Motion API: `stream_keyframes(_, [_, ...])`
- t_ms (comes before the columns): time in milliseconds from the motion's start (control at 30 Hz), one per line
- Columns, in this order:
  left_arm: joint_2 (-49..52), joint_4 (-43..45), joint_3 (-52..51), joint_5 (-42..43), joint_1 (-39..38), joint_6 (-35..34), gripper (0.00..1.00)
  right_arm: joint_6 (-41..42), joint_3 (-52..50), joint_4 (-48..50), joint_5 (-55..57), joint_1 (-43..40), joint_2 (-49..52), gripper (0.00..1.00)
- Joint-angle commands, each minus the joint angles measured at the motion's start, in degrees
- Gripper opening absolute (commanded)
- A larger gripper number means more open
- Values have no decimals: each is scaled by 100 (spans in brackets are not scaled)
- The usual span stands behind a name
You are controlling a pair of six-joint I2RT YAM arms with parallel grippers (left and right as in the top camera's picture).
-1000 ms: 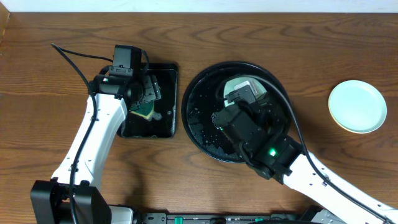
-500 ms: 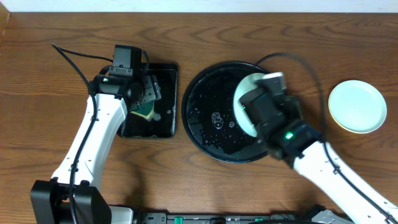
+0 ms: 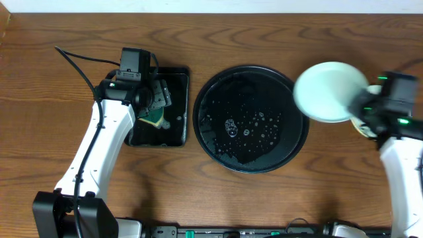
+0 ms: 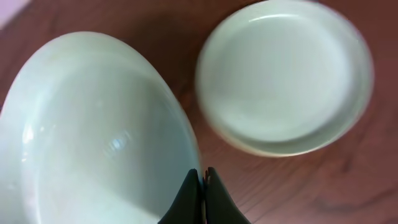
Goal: Clean dirty plates on tray and stack at the side
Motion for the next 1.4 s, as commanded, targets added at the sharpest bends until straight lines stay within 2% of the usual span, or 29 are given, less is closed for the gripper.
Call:
stream_keyframes(0, [20,-13,87,-11,13,74,82,61,96,52,-695,-857,-42,1])
stream_keyframes(233, [20,-13,87,-9,13,74,82,-221,96,160,-208,-1991,367,1])
stream_keyframes(567, [20,-13,87,-11,13,74,82,-457,96,603,-221,-2376,1296,1])
stream_keyframes(600, [20,-13,87,-9,13,74,82,-654,96,693,-317,-2367,1307,6])
stream_keyframes(633, [20,-13,87,-9,13,74,82,-780,96,741,-380,-2361,1292,28])
stream_keyframes(667, [20,-13,87,-11,13,74,82,-798,98,763,-431,-2361,1244,43])
stream_keyframes(767, [20,-13,87,-11,13,74,82,-796,98,815,-927,-2350,977,48])
stream_keyframes(1000, [20,-13,87,-11,13,74,82,-800,98,715,-2739,-1930,-153,50])
stream_keyframes(1133, [20,-13,87,-11,13,74,82,-1016,98,505,-3036,-1370,-927,50])
stream_keyframes(1367, [20,-13,87,-9,13,74,82,-1672,98,-299,-3049,151,-2028,51])
